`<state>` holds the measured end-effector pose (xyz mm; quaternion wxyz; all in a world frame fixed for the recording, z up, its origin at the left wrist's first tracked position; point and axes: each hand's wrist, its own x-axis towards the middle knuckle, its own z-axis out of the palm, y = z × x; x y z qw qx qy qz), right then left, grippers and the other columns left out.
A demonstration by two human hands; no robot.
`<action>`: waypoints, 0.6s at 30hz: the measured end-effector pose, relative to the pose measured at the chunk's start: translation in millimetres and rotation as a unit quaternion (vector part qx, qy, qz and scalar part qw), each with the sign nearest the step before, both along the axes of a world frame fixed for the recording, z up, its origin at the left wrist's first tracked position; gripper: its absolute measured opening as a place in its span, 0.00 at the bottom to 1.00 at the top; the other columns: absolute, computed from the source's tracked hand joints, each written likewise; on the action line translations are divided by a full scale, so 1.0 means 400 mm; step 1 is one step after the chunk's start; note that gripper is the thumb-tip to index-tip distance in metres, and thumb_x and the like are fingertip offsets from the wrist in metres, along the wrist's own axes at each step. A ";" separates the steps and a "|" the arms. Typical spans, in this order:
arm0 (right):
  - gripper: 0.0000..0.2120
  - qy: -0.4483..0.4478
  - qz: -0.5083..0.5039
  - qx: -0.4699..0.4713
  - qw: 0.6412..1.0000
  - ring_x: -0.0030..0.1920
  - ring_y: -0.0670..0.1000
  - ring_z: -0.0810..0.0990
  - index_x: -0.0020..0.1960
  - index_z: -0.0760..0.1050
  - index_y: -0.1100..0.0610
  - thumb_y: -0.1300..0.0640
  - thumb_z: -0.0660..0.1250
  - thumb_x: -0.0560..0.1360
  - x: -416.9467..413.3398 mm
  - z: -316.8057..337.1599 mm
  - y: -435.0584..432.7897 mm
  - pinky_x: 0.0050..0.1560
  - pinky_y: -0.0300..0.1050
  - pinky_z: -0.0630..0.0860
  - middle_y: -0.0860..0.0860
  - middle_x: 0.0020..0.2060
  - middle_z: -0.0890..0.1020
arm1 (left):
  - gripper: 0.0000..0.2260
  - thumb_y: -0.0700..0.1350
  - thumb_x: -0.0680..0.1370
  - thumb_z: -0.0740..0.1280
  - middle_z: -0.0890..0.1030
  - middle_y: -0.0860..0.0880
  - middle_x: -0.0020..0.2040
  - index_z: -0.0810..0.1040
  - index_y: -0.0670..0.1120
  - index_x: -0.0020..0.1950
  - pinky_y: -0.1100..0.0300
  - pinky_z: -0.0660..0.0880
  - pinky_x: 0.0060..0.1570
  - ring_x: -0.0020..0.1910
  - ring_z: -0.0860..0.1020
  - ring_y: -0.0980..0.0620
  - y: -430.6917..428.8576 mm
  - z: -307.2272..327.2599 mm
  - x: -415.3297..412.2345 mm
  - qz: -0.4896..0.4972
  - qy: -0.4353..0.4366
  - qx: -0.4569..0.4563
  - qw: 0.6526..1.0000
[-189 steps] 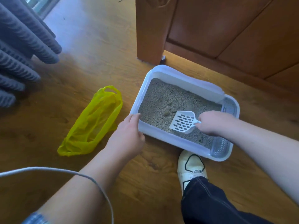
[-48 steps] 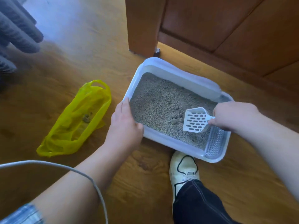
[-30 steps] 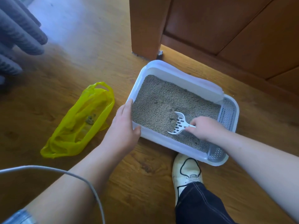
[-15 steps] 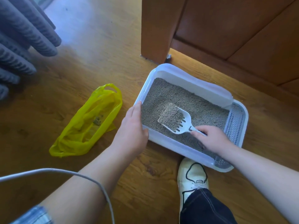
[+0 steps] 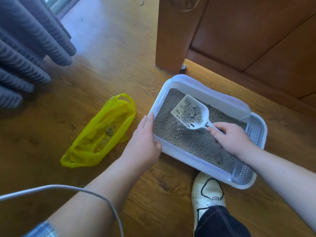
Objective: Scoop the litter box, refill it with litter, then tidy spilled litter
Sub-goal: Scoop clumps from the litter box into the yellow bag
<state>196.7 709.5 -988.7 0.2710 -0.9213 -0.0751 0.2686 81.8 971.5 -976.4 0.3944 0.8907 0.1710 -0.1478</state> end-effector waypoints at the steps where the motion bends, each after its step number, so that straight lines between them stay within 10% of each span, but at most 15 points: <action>1: 0.10 -0.004 -0.005 0.004 1.000 0.29 0.53 0.76 0.41 0.80 0.47 0.47 0.66 0.79 0.005 0.002 0.011 0.40 0.53 0.78 0.53 0.29 0.79 | 0.38 0.39 0.77 0.64 0.53 0.51 0.81 0.47 0.49 0.82 0.61 0.51 0.76 0.79 0.50 0.56 0.007 0.001 -0.003 0.002 0.000 -0.002 1.000; 18: 0.17 -0.087 0.097 0.022 0.991 0.30 0.56 0.76 0.38 0.76 0.45 0.34 0.60 0.75 0.035 0.103 0.365 0.35 0.53 0.75 0.51 0.27 0.77 | 0.36 0.42 0.78 0.65 0.52 0.48 0.81 0.49 0.48 0.82 0.62 0.50 0.74 0.80 0.51 0.53 0.187 0.069 -0.102 0.092 0.022 0.050 0.994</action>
